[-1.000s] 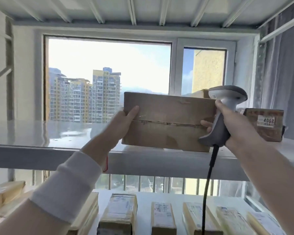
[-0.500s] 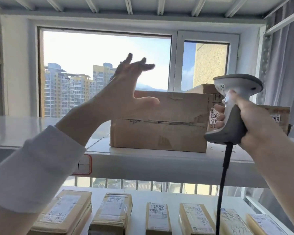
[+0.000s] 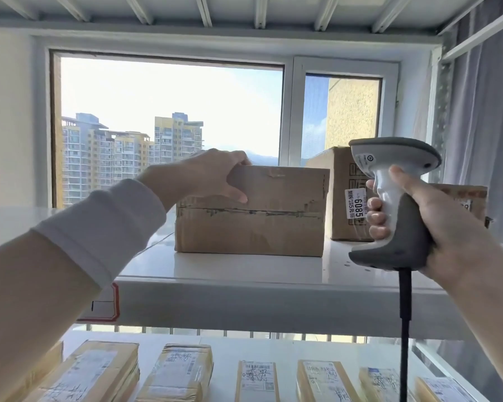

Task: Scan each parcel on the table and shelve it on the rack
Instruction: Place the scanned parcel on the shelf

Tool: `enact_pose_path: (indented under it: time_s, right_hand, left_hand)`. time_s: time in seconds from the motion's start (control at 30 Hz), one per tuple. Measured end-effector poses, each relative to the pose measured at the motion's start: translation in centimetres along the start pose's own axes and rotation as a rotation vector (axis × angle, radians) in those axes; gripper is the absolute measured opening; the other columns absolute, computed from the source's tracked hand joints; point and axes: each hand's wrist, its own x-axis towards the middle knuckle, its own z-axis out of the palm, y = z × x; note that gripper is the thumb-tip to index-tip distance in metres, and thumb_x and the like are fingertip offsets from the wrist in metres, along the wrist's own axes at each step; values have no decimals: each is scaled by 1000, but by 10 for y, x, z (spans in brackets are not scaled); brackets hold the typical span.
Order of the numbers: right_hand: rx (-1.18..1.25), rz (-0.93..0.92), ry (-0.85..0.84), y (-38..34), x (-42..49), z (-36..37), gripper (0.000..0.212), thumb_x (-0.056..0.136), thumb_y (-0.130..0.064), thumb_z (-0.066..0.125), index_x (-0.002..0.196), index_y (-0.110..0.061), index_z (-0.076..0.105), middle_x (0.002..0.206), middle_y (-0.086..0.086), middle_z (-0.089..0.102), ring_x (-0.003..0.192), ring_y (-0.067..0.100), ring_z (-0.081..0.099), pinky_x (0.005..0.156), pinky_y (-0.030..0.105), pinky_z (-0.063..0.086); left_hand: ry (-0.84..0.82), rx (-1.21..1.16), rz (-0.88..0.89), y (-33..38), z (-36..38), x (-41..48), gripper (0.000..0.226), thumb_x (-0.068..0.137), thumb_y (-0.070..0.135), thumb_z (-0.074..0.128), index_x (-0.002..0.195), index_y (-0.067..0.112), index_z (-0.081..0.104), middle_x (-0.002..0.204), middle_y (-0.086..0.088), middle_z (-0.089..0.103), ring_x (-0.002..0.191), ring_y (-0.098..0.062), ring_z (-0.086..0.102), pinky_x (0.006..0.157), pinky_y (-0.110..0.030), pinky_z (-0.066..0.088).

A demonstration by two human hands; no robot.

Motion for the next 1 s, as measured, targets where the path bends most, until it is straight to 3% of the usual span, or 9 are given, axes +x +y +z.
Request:
enact_pose_path:
  time_s: [0.27,0.43,0.7,1.0]
  right_hand:
    - [19,20,-51,7,14,-5,33,83,-35,62,100,-7,59,57,2,54,44,11,48,36,19,39]
    - [43,49,-111,10,21,-7,46,64,-33,67,99,-5,60,57,3,54,44,10,49,34,18,39]
    - [75,103,-124,12,25,-8,36,67,-33,66,87,-4,57,58,5,54,42,11,48,32,17,39]
    - [72,137,-100,12,22,0,42,66,-33,67,93,-3,56,59,6,55,42,12,48,34,18,41]
  left_hand:
    - [-17,-12,-60,-22,28,49,61,74,38,75,126,26,44,107,4,55,97,-19,50,83,-36,43]
    - [-4,-35,-76,-35,43,72,54,73,38,76,117,31,45,101,8,54,92,-16,49,75,-31,37]
    - [-41,-49,-103,-45,50,89,55,73,37,76,118,31,44,102,9,50,94,-17,48,77,-33,37]
    - [-73,-75,-131,-48,48,90,53,75,35,75,119,32,45,112,5,54,98,-19,49,82,-35,40]
